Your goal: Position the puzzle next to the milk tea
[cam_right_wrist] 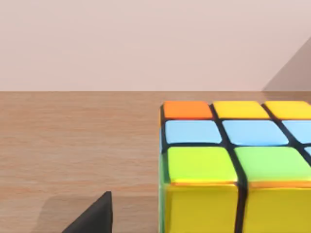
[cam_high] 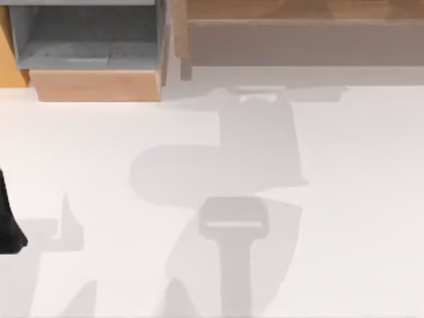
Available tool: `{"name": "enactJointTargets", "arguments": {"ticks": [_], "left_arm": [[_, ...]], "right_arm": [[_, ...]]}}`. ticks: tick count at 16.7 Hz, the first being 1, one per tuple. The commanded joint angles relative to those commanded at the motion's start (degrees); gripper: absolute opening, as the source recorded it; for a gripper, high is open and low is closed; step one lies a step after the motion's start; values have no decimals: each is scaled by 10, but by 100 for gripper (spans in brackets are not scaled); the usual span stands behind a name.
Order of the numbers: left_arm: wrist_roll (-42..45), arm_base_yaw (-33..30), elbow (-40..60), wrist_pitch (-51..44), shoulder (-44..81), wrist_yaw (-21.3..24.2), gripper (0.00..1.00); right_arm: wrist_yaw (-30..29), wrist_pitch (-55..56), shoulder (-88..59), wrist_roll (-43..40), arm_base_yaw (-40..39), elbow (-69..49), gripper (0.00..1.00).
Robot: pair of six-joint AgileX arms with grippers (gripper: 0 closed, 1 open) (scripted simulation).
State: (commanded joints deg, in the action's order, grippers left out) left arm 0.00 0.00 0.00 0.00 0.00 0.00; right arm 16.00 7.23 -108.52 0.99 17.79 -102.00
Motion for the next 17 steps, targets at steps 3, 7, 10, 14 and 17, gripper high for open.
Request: {"name": "enactJointTargets", "arguments": {"ticks": [3, 7, 10, 14, 17], "left_arm": [[0, 0, 0, 0, 0, 0, 100], [0, 0, 0, 0, 0, 0, 100], [0, 0, 0, 0, 0, 0, 100], [0, 0, 0, 0, 0, 0, 100], [0, 0, 0, 0, 0, 0, 100]], "right_arm": [[-2, 1, -14, -1, -2, -9, 100], [-2, 1, -14, -1, -2, -9, 92], [-2, 1, -14, -1, -2, -9, 70], [-2, 1, -14, -1, -2, -9, 40], [-2, 1, -14, -1, -2, -9, 17]]}}
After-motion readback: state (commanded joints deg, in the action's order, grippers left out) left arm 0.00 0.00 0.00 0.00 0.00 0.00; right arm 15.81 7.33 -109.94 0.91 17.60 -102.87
